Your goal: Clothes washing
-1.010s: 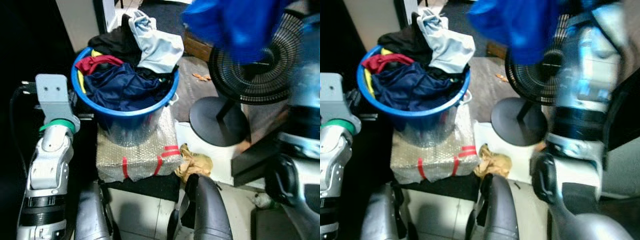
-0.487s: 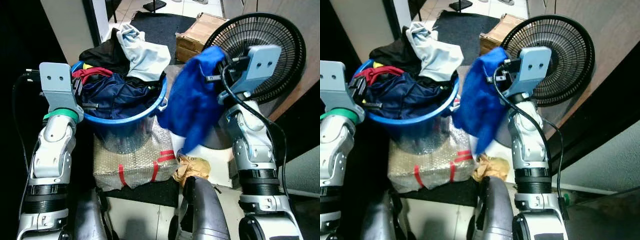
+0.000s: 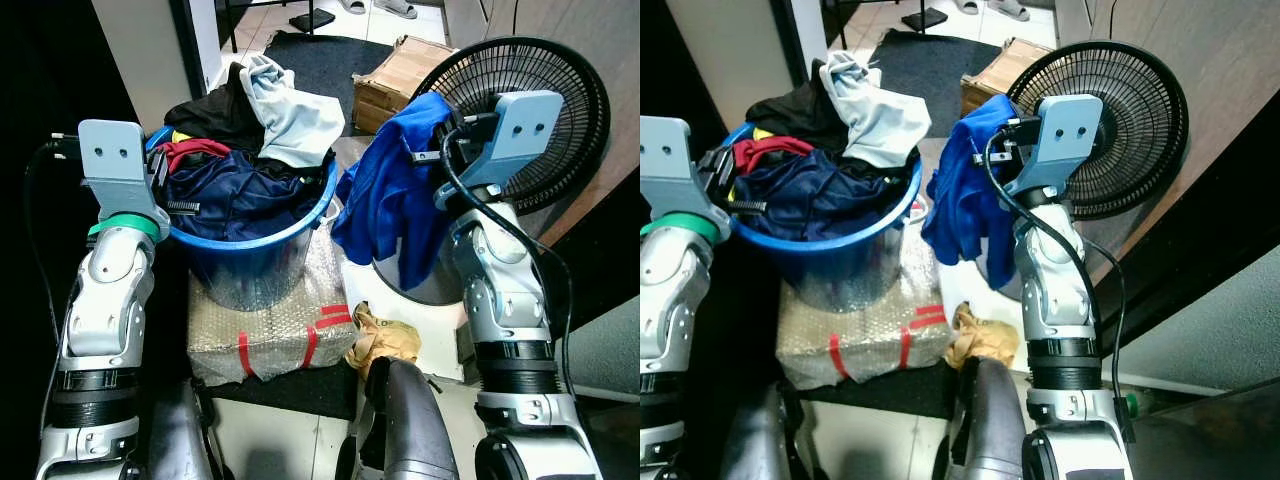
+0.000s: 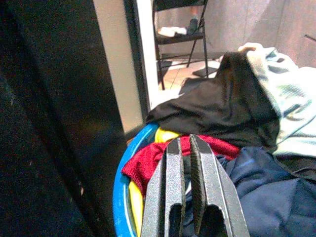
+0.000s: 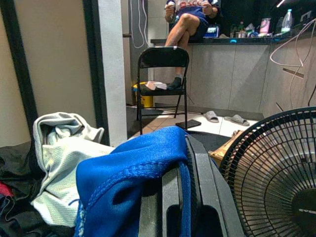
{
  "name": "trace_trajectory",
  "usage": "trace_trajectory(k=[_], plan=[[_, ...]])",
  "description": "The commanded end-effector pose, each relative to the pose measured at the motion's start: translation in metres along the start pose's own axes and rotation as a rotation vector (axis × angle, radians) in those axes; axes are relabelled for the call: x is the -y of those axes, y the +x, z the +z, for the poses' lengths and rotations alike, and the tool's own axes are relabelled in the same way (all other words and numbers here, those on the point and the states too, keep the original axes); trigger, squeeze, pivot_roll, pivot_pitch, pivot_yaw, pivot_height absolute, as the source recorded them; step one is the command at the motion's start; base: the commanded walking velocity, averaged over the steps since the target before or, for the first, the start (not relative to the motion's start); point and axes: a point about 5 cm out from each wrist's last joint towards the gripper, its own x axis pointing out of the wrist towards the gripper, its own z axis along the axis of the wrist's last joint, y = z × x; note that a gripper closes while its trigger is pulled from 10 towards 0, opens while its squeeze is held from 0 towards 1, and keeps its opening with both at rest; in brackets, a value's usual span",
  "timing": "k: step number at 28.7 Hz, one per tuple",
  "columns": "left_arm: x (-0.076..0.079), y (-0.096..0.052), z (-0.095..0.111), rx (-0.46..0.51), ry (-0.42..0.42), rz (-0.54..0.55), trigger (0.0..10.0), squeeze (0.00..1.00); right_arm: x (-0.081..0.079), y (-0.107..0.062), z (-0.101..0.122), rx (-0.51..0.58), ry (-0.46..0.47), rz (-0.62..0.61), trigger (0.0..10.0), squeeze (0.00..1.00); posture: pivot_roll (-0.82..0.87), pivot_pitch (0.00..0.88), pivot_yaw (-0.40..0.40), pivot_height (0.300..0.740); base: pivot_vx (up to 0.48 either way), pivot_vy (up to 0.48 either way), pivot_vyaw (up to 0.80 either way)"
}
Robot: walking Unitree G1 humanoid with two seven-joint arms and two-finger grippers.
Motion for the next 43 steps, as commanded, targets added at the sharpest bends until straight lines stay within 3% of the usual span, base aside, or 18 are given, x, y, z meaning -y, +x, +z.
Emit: trace_trajectory(k=[1, 43], plan=[[0.0029, -0.0005, 0.0033, 0.019, -0.002, -0.012, 10.0, 0.00, 0.0021, -0.0023, 0.0033, 0.013, -0.018, -0.008, 10.0, 0.00, 0.05, 0.047, -0.018, 0.480, 0.000, 0.000, 0.00], [0.0099, -0.0028, 0.0094, 0.037, -0.021, -0.031, 10.0, 0.00, -0.0020, -0.0050, -0.0038, -0.019, -0.019, 0.001, 10.0, 0.00, 0.05, 0.035, -0.026, 0.635, 0.000, 0.000, 0.00]])
